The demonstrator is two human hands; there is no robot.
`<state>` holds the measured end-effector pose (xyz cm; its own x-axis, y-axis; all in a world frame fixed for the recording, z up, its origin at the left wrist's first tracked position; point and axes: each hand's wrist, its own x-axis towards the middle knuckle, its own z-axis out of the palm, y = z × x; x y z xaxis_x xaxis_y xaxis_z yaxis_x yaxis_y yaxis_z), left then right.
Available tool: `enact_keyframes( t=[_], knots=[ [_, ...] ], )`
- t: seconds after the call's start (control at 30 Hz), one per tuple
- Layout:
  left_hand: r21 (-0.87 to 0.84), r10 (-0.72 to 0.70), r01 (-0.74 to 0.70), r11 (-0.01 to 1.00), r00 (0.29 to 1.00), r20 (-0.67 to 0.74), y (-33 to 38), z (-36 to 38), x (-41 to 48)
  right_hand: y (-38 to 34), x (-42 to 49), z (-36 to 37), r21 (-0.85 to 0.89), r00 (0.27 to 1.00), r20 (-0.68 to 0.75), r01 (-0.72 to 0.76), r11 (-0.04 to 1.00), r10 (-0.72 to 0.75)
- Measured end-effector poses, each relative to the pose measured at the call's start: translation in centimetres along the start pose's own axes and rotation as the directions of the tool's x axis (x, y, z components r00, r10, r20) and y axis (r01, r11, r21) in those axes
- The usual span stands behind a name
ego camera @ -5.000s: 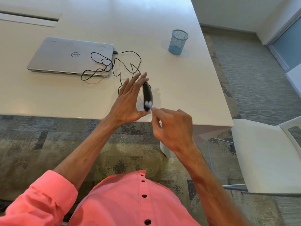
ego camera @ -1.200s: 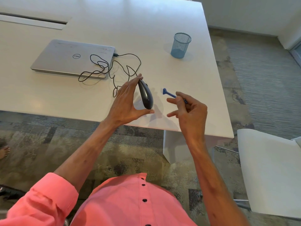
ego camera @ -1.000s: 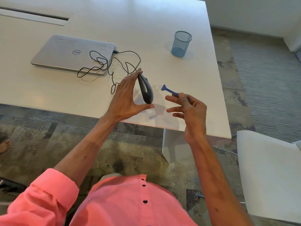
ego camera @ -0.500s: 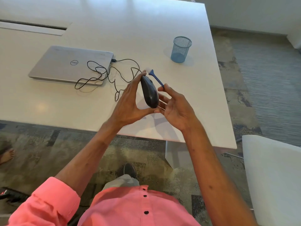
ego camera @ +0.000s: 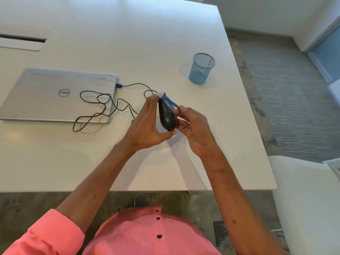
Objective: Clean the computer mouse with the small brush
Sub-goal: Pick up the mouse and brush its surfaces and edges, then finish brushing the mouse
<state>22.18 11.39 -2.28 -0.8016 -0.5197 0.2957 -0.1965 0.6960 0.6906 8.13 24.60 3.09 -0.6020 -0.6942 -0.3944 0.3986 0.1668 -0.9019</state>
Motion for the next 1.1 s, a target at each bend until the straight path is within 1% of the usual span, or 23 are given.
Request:
enact_keyframes(
  t=[0.1, 0.27, 0.33, 0.43, 0.57, 0.67, 0.87, 1.0, 1.1],
  knots=[
    [0.052, 0.015, -0.016, 0.999, 1.0, 0.02, -0.8, -0.7, 1.3, 0.1, 0.8, 1.2, -0.008, 0.998, -0.048, 0.026, 1.0, -0.027],
    [0.182, -0.016, 0.002, 0.983, 0.997, 0.076, -1.7, -2.4, 3.0, 0.2, 2.2, 2.5, -0.045, 0.989, -0.094, 0.107, 0.993, -0.111],
    [0.234, -0.031, 0.008, 0.972, 0.995, 0.093, -2.1, -2.7, 3.6, 0.0, 2.8, 2.8, -0.072, 0.99, -0.087, 0.104, 0.992, -0.11],
    [0.256, -0.07, 0.038, 0.966, 0.991, 0.114, -2.9, -2.9, 4.1, -0.2, 3.5, 2.8, -0.075, 0.99, -0.093, 0.095, 0.993, -0.102],
    [0.268, -0.115, 0.082, 0.96, 0.987, 0.11, -3.6, -2.6, 4.2, -0.6, 4.2, 2.0, -0.07, 0.979, -0.168, 0.106, 0.992, -0.116],
    [0.305, -0.136, 0.087, 0.948, 0.981, 0.142, -3.7, -2.2, 4.3, -1.0, 4.8, 0.7, -0.1, 0.969, -0.231, 0.064, 0.993, -0.086],
    [0.347, -0.167, 0.093, 0.933, 0.968, 0.189, -3.7, -2.0, 4.6, -0.9, 5.8, -0.8, -0.163, 0.97, -0.227, 0.052, 0.985, -0.089],
    [0.407, -0.19, 0.087, 0.909, 0.957, 0.219, -4.5, -1.5, 4.5, -0.5, 5.7, -1.1, -0.162, 0.979, -0.198, 0.017, 0.987, -0.049],
    [0.425, -0.204, 0.091, 0.9, 0.952, 0.227, -5.0, -1.3, 4.2, -0.4, 5.8, -1.3, -0.167, 0.982, -0.181, 0.026, 0.986, -0.057]
  ],
)
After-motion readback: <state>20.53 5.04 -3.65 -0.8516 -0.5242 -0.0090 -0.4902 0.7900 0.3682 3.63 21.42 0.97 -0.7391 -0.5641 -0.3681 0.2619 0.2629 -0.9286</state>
